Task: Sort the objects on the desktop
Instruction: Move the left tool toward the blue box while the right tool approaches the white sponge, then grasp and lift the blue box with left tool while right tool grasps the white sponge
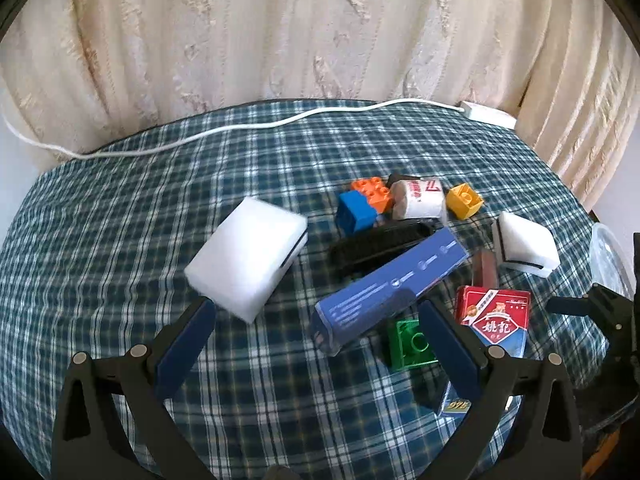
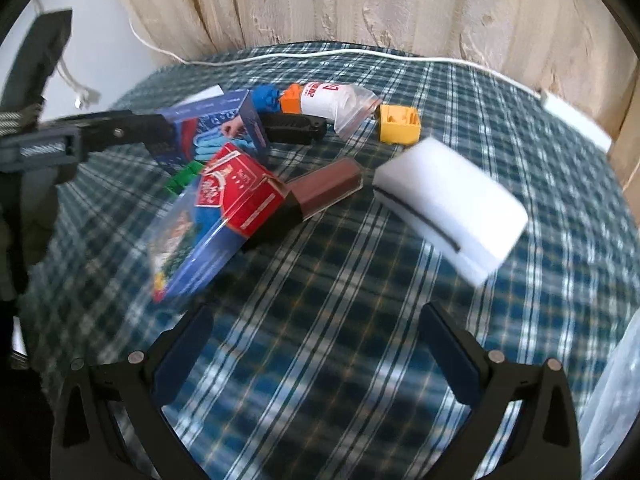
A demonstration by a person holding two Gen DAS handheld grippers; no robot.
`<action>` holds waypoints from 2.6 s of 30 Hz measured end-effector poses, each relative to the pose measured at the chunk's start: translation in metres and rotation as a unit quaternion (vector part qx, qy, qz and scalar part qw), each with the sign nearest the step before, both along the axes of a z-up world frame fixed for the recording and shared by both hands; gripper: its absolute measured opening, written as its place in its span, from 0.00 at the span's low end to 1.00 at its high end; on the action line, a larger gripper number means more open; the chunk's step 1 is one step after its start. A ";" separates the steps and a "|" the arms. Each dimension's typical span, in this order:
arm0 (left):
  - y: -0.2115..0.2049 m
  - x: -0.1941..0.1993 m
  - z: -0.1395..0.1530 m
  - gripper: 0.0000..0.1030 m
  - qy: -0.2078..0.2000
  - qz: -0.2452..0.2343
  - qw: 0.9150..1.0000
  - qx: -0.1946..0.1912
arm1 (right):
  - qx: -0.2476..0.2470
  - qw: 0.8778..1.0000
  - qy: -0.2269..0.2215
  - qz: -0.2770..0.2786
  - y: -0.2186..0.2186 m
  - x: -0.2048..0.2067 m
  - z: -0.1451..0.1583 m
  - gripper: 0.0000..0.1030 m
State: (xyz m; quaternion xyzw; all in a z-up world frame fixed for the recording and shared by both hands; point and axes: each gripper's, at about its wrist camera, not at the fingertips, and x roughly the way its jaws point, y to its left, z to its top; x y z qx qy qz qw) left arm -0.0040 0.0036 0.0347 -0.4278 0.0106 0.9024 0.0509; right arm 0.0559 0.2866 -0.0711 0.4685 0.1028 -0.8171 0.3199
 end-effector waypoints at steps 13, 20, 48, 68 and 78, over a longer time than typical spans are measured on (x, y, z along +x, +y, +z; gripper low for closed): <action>0.014 -0.019 -0.011 0.92 -0.011 -0.031 0.999 -0.012 | -0.024 0.996 0.068 -0.048 0.021 -0.009 0.043 1.00; 0.017 -0.024 -0.023 0.79 -0.025 -0.042 0.999 -0.010 | -0.059 0.995 0.046 -0.066 0.020 -0.010 0.037 1.00; 0.028 -0.022 -0.020 0.49 -0.018 -0.087 0.996 0.022 | -0.061 0.995 0.046 -0.059 0.032 -0.082 0.015 0.86; 0.033 -0.028 -0.022 0.42 -0.010 -0.092 0.995 0.045 | -0.020 0.997 0.048 -0.057 0.026 -0.076 0.009 0.72; 0.035 -0.014 -0.001 0.35 0.023 -0.082 0.996 0.039 | -0.067 0.993 0.063 -0.079 0.033 -0.044 0.028 0.70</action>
